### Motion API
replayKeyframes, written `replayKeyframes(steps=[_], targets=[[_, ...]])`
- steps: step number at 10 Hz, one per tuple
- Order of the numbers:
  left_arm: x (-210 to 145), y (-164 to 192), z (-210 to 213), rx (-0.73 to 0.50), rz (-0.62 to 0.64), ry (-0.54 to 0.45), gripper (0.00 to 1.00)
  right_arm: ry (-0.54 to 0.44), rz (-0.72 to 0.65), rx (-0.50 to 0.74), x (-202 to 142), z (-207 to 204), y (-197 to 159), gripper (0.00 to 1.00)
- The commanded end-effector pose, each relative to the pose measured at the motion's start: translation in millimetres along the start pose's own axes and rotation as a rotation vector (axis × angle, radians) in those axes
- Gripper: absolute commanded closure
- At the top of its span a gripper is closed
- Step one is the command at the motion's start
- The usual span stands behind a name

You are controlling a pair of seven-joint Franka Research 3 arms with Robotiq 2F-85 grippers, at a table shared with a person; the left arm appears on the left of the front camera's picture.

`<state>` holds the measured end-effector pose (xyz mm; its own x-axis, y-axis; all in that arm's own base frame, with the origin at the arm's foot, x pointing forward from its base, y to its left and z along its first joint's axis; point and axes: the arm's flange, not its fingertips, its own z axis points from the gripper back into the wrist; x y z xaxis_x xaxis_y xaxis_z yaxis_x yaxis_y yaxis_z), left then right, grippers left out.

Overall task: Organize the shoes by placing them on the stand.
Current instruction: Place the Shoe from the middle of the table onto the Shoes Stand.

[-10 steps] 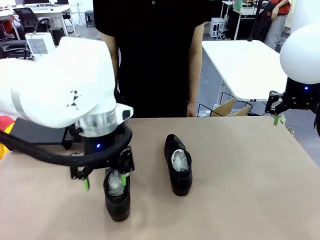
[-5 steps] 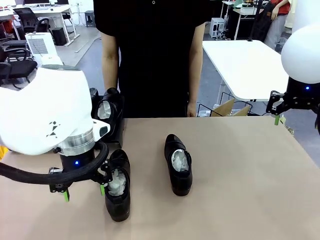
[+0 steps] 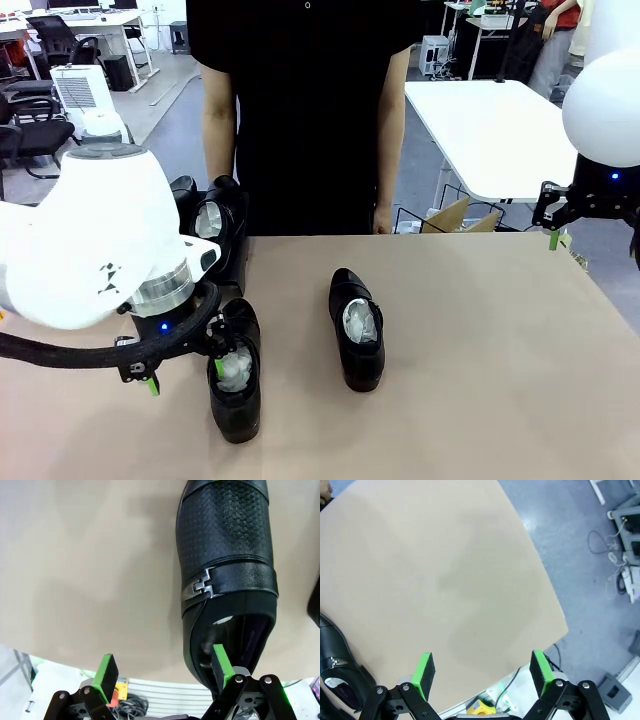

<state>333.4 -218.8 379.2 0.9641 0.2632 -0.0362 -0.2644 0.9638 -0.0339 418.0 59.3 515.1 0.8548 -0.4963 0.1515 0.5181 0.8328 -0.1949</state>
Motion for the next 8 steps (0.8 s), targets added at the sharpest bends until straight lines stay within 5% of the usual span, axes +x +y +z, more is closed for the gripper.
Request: replayKeyframes(steps=[1,4,8], targets=[[2,-8,-14,0.028,0.012,-0.053,0.03,-0.008,-0.011,0.002,0,-1,-1,0.00],[1,-18,-21,0.007,-0.041,-0.063,0.08,-0.008,-0.011,0.002,0,-1,-1,0.00],[-1,-18,-34,0.037,-0.062,-0.029,0.86,-0.008,-0.011,0.002,0,-1,-1,0.00]])
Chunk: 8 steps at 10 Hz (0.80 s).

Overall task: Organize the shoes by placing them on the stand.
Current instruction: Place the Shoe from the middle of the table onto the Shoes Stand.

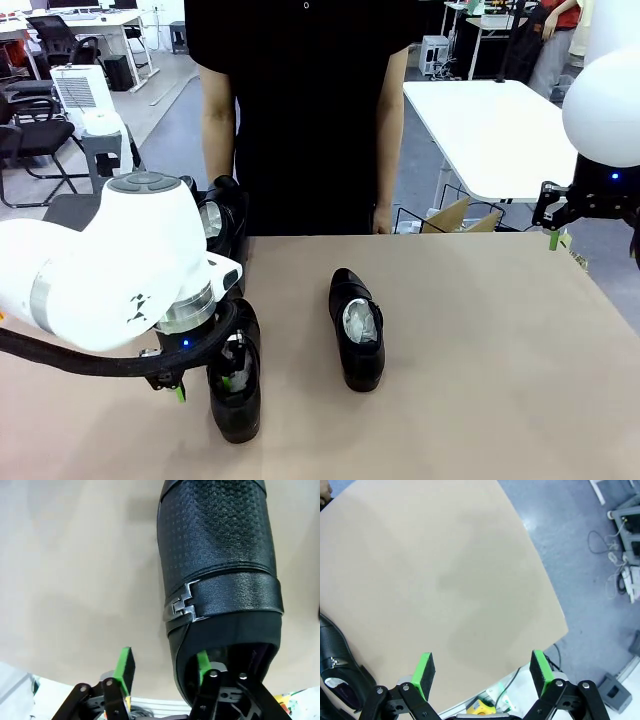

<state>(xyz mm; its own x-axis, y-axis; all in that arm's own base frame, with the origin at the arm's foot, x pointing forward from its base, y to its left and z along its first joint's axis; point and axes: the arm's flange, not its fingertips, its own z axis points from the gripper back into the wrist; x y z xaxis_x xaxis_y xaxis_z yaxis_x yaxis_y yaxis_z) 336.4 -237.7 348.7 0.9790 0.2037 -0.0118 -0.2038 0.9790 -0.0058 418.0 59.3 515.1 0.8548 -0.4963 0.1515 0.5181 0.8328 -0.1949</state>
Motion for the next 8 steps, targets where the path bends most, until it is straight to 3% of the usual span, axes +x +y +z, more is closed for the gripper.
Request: replayKeyframes(steps=[1,8], targets=[[-2.1,-2.2,-7.0,0.000,0.005,0.003,1.00,-0.008,-0.011,0.002,0.1,-0.8,-0.9,0.00],[-0.7,-6.5,-1.0,0.000,-0.028,0.018,1.00,-0.008,-0.011,0.002,0.1,-0.8,-0.9,0.00]])
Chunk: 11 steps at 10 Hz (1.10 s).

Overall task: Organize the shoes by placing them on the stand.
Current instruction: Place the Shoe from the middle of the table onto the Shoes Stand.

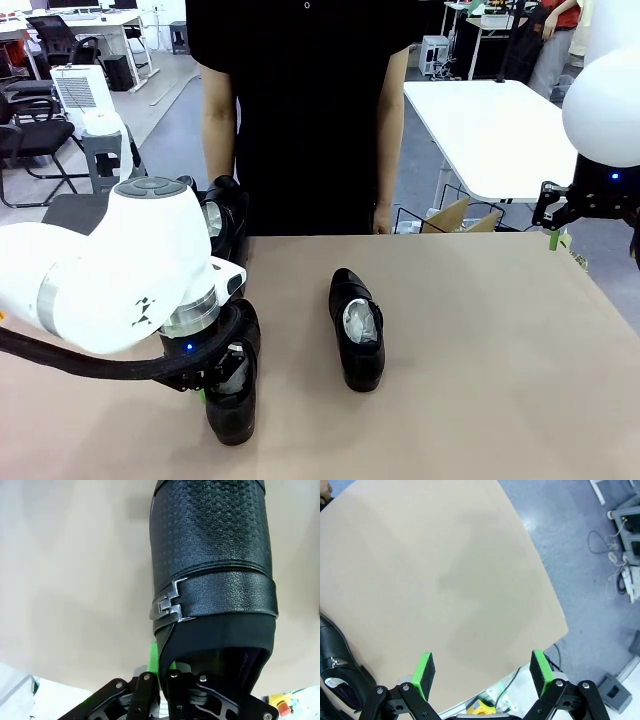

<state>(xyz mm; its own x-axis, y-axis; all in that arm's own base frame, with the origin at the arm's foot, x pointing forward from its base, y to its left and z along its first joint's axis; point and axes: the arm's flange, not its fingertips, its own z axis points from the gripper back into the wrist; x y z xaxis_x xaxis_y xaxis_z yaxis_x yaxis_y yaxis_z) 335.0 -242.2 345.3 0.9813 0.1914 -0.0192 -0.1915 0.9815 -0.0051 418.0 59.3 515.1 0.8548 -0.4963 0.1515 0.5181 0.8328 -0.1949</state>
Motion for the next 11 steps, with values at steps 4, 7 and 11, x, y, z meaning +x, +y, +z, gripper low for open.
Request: replayKeyframes(steps=[4,7,11], targets=[[-14,20,113,-0.014,-0.357,-0.005,1.00,-0.008,-0.011,0.002,0,-1,-1,0.00],[-12,54,175,-0.175,-0.410,-0.167,1.00,-0.008,-0.011,0.002,0,-1,-1,0.00],[-14,57,191,-0.122,-0.383,-0.179,1.00,-0.008,-0.011,0.002,0,-1,-1,0.00]])
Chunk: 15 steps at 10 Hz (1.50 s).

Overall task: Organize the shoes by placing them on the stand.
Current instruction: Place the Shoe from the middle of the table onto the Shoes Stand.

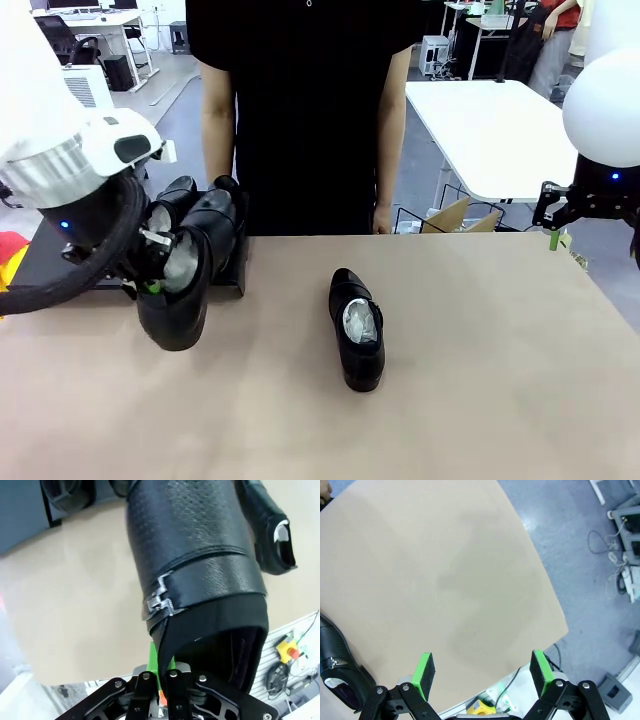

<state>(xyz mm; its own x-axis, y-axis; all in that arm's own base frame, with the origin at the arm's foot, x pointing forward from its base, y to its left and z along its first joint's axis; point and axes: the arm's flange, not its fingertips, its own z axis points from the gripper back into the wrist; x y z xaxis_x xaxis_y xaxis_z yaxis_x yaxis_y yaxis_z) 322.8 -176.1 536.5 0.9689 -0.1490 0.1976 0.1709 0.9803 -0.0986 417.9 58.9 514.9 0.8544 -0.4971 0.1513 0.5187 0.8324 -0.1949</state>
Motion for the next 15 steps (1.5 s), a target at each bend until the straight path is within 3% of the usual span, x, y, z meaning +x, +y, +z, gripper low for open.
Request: replayKeyframes(steps=[1,2,3,5,8,10,12,13,15], targets=[[-7,-13,0,-0.003,-0.026,0.020,1.00,-0.009,-0.010,0.002,0,-1,-1,0.00],[0,0,0,0.000,0.000,0.000,1.00,-0.009,-0.010,0.002,0,-1,-1,0.00],[4,8,11,0.008,-0.041,-0.086,1.00,-0.009,-0.010,0.002,0,-1,-1,0.00],[22,60,31,0.123,-0.007,-0.172,1.00,-0.009,-0.010,0.002,0,-1,-1,0.00],[58,131,40,0.104,-0.074,-0.267,1.00,-0.009,-0.010,0.002,0,-1,-1,0.00],[84,176,33,0.169,-0.044,-0.317,1.00,-0.009,-0.010,0.002,0,-1,-1,0.00],[96,193,22,0.163,0.000,-0.306,1.00,-0.009,-0.010,0.002,0,-1,-1,0.00],[79,185,26,0.155,-0.020,-0.298,1.00,-0.009,-0.010,0.002,0,-1,-1,0.00],[79,185,26,0.155,-0.020,-0.298,1.00,-0.009,-0.010,0.002,0,-1,-1,0.00]])
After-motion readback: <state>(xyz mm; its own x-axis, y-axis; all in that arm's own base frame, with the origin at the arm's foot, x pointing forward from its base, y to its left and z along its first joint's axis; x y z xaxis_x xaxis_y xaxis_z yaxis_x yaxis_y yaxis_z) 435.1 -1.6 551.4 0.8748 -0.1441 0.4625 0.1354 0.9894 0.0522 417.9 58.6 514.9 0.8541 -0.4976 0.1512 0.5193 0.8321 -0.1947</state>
